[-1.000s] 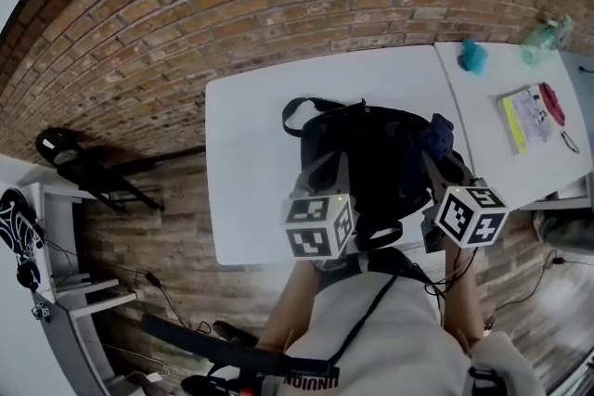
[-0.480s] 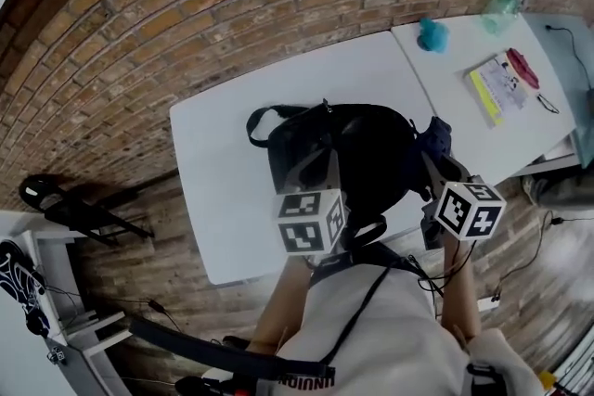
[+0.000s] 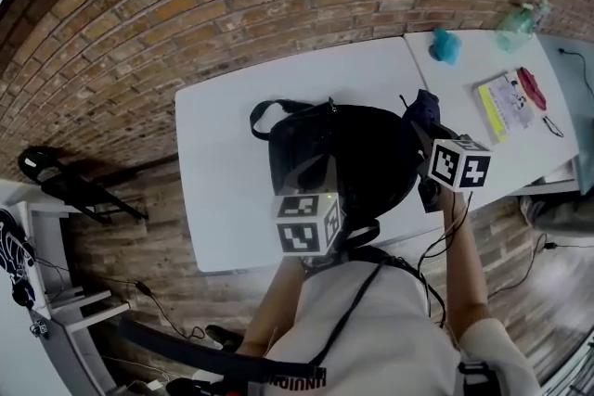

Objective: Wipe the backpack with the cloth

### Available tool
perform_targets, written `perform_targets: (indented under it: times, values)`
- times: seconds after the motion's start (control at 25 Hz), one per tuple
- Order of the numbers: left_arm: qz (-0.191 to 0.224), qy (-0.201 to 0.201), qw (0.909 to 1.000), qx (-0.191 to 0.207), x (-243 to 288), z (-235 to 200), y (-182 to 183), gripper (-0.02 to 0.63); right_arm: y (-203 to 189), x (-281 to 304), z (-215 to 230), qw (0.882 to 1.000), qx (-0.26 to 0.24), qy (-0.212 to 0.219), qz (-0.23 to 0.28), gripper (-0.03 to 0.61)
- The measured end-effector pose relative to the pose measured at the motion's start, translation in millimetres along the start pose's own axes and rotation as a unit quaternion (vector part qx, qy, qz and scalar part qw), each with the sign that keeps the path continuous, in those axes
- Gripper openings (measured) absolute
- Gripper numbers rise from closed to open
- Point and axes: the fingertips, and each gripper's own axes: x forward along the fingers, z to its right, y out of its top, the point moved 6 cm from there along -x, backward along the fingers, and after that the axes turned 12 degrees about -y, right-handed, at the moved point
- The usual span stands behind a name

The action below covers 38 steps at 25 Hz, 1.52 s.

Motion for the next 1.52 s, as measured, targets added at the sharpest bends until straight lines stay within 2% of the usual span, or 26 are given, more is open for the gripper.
perform_targets:
  times: [0.28,0.6,1.52]
  values:
    - [0.003,0.01,0.9999,-0.008,-5,1,-6,0.005,12,59,-7,0.999,-0.026,0.006,-0.047,0.038]
    - [0.001,0.012,0.9999,-0.011,-10,-3,-7,0.005,-9,84,-6,0.995,-0.042,-0.016,-0.091,0.038]
    - [-0.006,-0.005,1.0,0.001,-11,4,-10,0.005,-65,29,7,0.987,-0.089,-0.031,-0.133,0.038]
